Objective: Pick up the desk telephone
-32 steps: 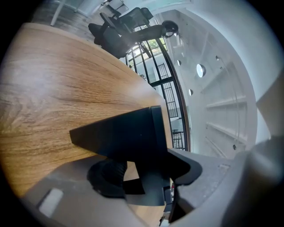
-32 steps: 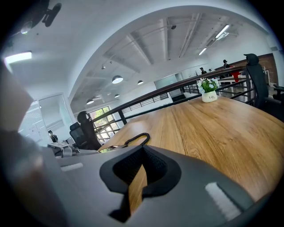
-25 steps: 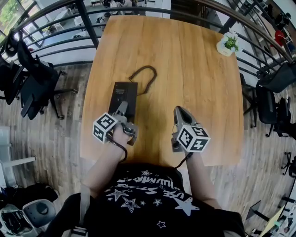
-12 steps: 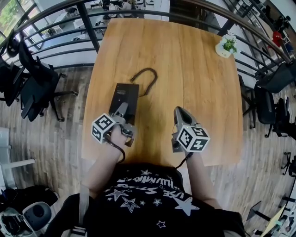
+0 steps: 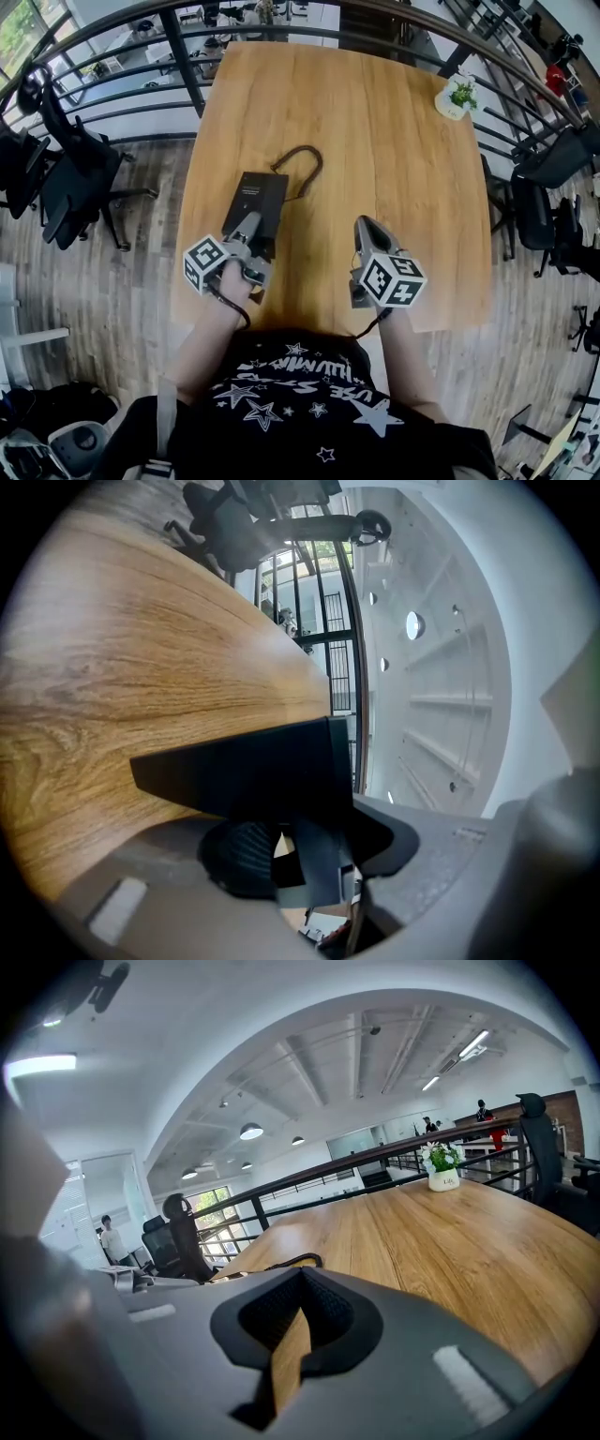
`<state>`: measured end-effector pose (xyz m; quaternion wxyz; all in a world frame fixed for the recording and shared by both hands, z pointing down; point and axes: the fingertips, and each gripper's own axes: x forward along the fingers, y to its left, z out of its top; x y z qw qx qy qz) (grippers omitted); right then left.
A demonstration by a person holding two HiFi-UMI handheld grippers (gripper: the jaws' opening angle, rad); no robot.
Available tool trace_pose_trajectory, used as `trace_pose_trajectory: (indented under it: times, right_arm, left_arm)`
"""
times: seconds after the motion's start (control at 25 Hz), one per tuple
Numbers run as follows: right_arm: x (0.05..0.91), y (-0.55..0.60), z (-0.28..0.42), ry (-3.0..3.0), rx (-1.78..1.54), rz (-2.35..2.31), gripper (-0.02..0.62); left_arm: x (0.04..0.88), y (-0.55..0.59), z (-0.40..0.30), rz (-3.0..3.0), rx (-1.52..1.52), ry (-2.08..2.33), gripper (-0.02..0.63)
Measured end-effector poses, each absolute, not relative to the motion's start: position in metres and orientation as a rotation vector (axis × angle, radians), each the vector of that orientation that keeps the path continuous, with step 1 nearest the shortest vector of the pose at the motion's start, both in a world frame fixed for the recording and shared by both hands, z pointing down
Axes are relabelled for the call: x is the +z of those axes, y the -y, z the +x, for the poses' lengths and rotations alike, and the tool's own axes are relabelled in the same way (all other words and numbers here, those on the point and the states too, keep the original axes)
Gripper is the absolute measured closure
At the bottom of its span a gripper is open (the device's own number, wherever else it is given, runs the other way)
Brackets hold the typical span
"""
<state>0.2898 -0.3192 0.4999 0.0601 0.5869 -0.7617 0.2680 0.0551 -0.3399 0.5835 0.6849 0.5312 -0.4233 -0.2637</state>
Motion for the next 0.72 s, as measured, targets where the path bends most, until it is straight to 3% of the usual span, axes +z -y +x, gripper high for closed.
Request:
trace_pose_trajectory:
  times: [0.72]
  right_arm:
    - [0.49,0.24,0.251,2.173,0.803,1.99,0.595]
  left_arm:
    - [0.543,0.305,0.028,1.406,-0.477,0.693,0.413]
